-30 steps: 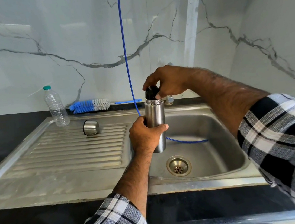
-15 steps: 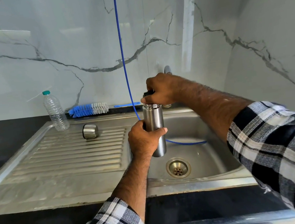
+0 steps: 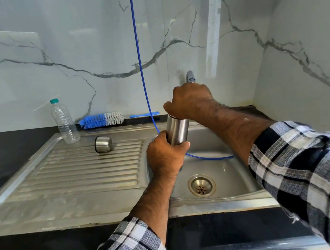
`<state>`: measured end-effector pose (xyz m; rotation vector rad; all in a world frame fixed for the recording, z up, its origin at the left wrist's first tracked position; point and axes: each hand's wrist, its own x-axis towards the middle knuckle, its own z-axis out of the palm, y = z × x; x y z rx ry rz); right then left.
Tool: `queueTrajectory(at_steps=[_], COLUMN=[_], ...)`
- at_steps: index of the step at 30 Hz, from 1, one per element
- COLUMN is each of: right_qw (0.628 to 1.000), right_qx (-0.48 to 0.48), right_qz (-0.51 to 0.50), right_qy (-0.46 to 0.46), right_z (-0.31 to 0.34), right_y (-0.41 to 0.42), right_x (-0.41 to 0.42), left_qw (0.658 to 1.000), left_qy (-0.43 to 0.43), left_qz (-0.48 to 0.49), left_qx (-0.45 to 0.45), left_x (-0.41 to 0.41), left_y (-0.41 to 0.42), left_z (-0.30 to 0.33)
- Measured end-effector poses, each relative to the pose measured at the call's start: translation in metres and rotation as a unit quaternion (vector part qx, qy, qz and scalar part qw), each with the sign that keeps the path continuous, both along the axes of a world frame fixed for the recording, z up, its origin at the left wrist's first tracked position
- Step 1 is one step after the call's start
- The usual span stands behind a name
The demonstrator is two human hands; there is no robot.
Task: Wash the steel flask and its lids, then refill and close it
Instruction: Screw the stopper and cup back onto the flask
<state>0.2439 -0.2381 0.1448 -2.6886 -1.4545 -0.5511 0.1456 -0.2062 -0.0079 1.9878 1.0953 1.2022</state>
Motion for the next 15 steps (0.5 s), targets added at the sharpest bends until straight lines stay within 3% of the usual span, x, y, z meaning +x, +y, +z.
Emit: queueTrajectory(at_steps=[10, 15], right_qw=[0.984, 0.972], right_qx=[-0.011, -0.063], right_qz=[0.132, 0.167], right_qy=[0.117, 0.150], right_z=[0.007, 0.018], right_y=[-0.012, -0.007], right_x=[0.034, 0.041], left_qw=[0.999, 0.999], left_qy=[-0.012, 0.018], left_qz=[-0.043, -0.042], left_qx=[-0.030, -0.025], left_x=[0.000, -0.002], left_y=[0.005, 0.010], left_z=[0.001, 0.002])
